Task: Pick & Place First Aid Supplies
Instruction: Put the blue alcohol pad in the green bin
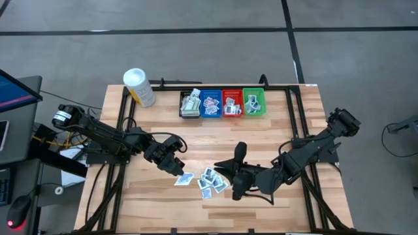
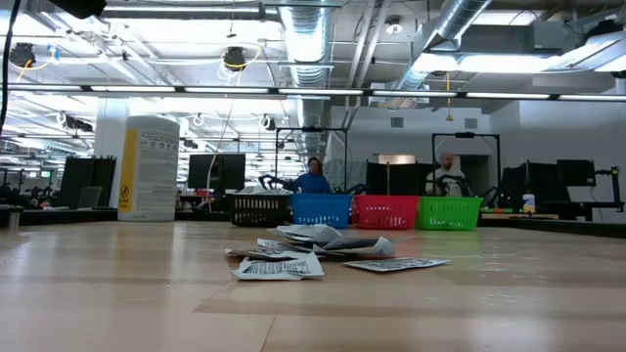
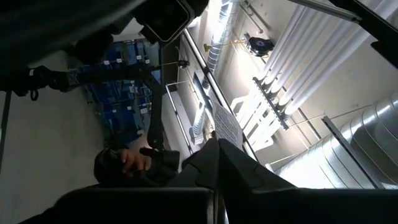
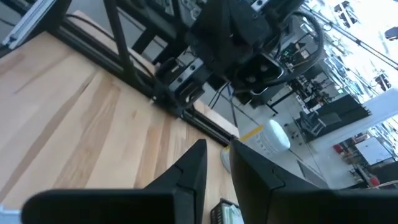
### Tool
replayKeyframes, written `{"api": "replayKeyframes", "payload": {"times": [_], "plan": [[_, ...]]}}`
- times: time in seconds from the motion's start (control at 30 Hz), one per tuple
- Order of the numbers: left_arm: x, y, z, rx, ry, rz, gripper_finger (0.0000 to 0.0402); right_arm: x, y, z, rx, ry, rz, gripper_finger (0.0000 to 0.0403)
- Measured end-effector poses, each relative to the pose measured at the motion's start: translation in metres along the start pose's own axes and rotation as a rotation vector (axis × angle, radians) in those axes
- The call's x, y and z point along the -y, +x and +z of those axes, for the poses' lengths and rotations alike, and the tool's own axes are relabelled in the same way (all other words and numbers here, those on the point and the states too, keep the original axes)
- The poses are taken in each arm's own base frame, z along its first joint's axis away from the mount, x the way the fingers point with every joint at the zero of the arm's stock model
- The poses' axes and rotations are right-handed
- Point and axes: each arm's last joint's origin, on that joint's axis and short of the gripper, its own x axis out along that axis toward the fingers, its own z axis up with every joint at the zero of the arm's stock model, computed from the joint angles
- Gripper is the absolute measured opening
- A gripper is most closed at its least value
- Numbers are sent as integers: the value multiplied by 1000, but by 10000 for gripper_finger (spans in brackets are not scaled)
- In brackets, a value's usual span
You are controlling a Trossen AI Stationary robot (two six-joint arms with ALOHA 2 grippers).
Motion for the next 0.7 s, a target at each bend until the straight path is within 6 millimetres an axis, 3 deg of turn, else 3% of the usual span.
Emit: {"api": "replayKeyframes", "payload": {"times": [0.43, 0.7], "plan": [[0, 0, 0, 0, 3, 0, 6, 3, 0, 4, 34, 44, -19, 64], [0, 0, 0, 3, 3, 0, 8, -2, 1, -7, -51, 59, 20, 64]]}}
